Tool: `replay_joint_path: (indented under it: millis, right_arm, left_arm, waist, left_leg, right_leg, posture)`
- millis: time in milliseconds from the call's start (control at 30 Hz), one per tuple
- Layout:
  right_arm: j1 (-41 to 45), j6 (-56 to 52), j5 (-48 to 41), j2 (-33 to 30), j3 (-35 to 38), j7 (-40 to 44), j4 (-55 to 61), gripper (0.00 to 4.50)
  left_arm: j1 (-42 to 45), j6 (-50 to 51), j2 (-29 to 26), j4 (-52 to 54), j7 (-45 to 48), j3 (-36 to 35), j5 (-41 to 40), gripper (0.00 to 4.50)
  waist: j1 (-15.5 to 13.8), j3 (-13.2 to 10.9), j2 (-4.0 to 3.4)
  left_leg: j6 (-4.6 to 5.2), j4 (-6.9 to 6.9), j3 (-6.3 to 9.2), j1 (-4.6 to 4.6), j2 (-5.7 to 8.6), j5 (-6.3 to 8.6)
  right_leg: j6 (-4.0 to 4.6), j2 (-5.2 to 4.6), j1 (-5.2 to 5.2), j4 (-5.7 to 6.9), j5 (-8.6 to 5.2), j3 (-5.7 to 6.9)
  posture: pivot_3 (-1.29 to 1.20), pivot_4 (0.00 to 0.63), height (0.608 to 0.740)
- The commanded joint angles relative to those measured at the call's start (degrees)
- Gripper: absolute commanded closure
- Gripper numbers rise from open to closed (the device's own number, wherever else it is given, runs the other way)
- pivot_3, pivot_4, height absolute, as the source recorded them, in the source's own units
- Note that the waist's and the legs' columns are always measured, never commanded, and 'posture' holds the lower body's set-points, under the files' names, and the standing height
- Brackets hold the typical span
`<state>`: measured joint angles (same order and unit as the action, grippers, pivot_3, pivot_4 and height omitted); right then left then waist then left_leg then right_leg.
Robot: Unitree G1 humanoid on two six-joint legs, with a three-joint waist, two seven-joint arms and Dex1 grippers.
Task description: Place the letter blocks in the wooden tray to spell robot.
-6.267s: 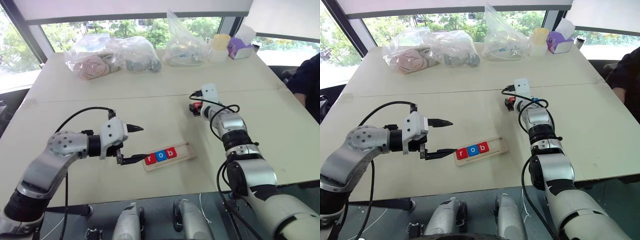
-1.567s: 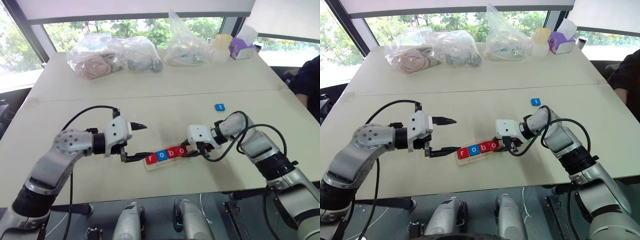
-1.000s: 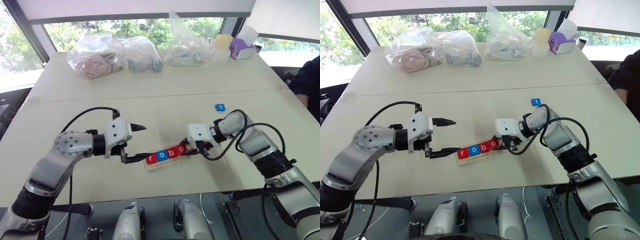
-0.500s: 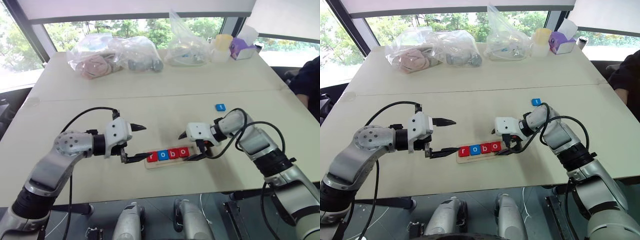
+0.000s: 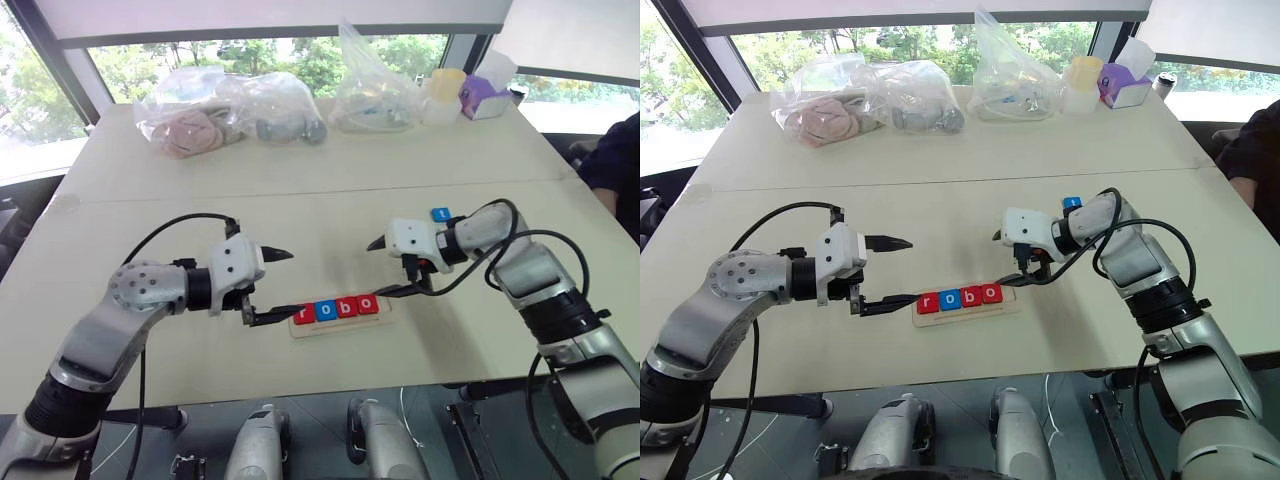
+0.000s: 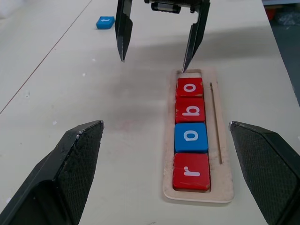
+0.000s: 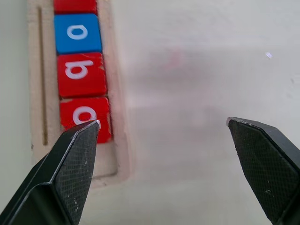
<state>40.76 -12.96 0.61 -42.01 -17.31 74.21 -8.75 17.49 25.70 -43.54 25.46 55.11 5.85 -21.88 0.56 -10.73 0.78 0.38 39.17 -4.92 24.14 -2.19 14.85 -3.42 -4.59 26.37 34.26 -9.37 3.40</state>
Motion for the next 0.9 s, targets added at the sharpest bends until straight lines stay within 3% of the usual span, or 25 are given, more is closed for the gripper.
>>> replay_joint_path:
  millis: [33, 200, 300, 533, 767, 900]
  right_arm:
    - [-0.5, 1.9, 1.7, -1.2, 3.5, -5.4, 0.0, 0.02]
    - [-1.4, -1.2, 4.3, 0.8, 9.7, -21.6, -3.0, 0.02]
    - [-1.2, -10.9, 6.2, 3.8, 13.1, -32.9, -5.2, 0.02]
    - [0.7, -24.8, 3.4, 15.0, 24.3, -54.4, -11.2, 0.02]
    - [5.6, -25.3, -0.6, 20.2, 30.2, -64.2, -21.7, 0.02]
    - [8.8, -23.5, -2.7, 21.0, 31.5, -65.6, -28.1, 0.02]
  left_arm:
    - [0.6, -0.9, 0.1, 0.9, 0.3, -0.8, -0.2, 0.00]
    - [0.5, -1.4, 0.3, 0.6, 0.3, -0.6, 0.0, 0.00]
    - [0.9, -1.7, 0.7, 0.2, 0.4, -0.2, 0.2, 0.00]
    - [2.2, -2.5, 1.6, -1.2, 1.2, 0.6, 0.8, 0.00]
    - [2.0, -2.4, 1.8, -0.7, 1.1, 0.5, 0.9, 0.00]
    - [1.6, -1.9, 1.8, 0.1, 0.6, 0.4, 0.8, 0.00]
  waist:
    - [0.0, 0.0, 0.00]
    - [0.1, 0.0, 0.00]
    - [0.1, 0.0, 0.00]
    - [0.2, 0.0, -0.01]
    - [0.5, 0.0, -0.03]
    - [0.5, 0.0, -0.03]
  left_leg:
    - [0.00, 0.00, 0.00, 0.00, 0.00, 0.00]
    - [0.00, 0.00, -0.03, 0.00, 0.00, 0.00]
    - [-0.01, 0.00, -0.03, 0.00, 0.00, -0.01]
    - [0.00, 0.00, -0.03, 0.01, 0.00, -0.01]
    - [0.00, -0.01, -0.04, 0.01, 0.01, -0.01]
    - [0.01, -0.02, -0.01, 0.00, 0.01, -0.02]
  right_leg:
    - [0.00, 0.00, 0.00, 0.00, 0.00, 0.00]
    - [0.00, 0.00, 0.02, 0.01, 0.00, -0.01]
    - [0.02, 0.00, 0.02, 0.01, 0.01, -0.01]
    - [0.02, 0.01, 0.02, 0.03, 0.03, -0.03]
    - [0.01, 0.01, 0.02, 0.03, 0.04, -0.06]
    - [0.01, 0.04, 0.02, 0.04, 0.03, -0.07]
  posture:
    - [0.00, 0.150, 0.740]
    - [0.00, 0.150, 0.740]
    - [0.00, 0.150, 0.740]
    - [0.00, 0.150, 0.740]
    - [0.00, 0.150, 0.740]
    - [0.00, 0.150, 0.740]
